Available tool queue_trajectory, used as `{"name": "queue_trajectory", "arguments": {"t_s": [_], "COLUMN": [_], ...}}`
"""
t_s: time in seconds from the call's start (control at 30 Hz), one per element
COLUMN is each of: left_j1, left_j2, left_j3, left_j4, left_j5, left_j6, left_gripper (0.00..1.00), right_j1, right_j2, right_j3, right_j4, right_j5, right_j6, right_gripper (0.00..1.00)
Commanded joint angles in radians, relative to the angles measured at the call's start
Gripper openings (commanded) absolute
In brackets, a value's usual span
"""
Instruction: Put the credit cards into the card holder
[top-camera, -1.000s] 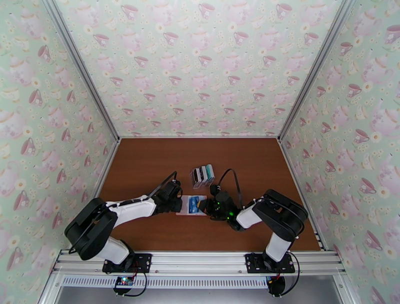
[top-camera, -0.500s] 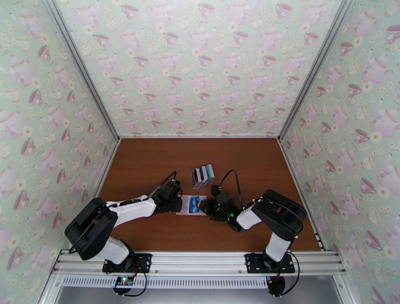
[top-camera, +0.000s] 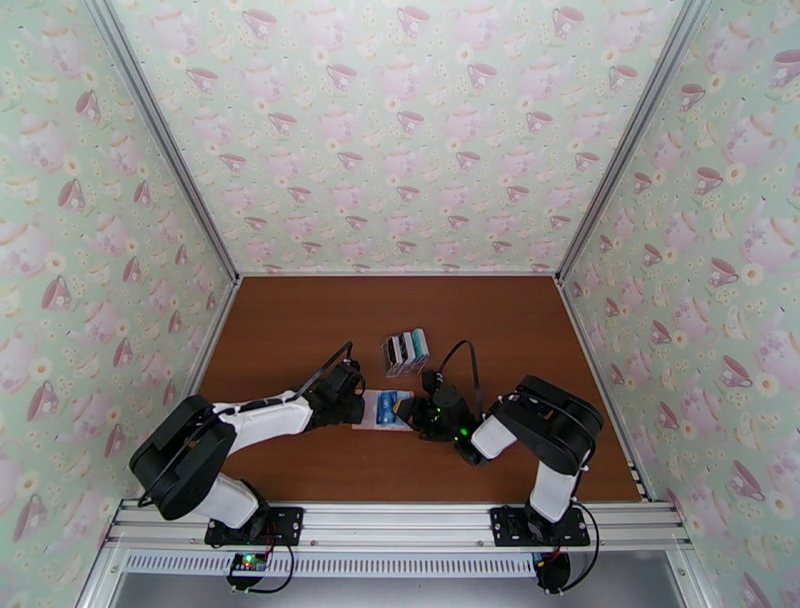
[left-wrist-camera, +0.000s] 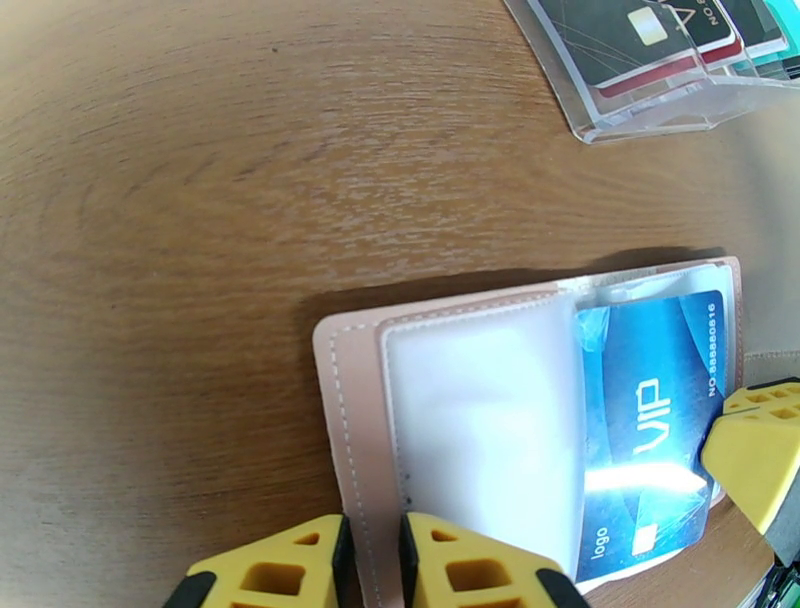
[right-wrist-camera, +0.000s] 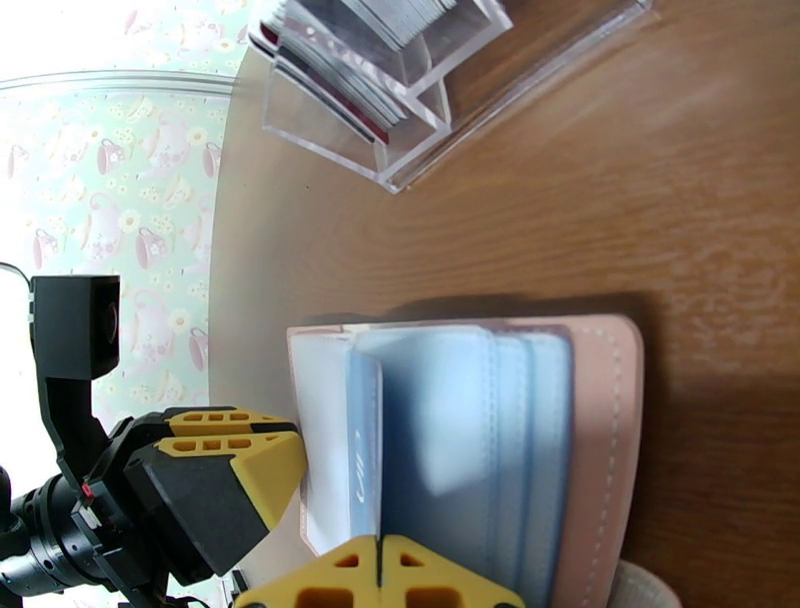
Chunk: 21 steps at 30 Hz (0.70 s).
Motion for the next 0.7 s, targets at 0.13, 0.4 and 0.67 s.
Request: {"name": "queue_trajectory", "arguments": {"t_s": [0.13, 0.4, 0.67], "left_j1": [-0.012, -0.011, -0.012], "left_j2": [0.052, 0.052, 0.058], "left_j3": [-0.031, -0.028, -0.029], "left_j4": [-0.014, -0.019, -0.02], "left_j5": [0.016, 0.015, 0.013], "left_j6": [-0.022, -0.027, -0.031], "left_gripper": [0.24, 0.24, 0.24], "right_j1": [-0.005, 0.011, 0.022], "right_j2": [0.037, 0.056, 0.059], "right_j3": [-0.013, 0.003, 0.023], "right_j4": [-0.072, -0.072, -0.097], "right_j5": [-0.019, -0.024, -0.034], "right_j6": [-0.006, -0.002, -0.007], "right_gripper": [0.0, 0.0, 0.0]}}
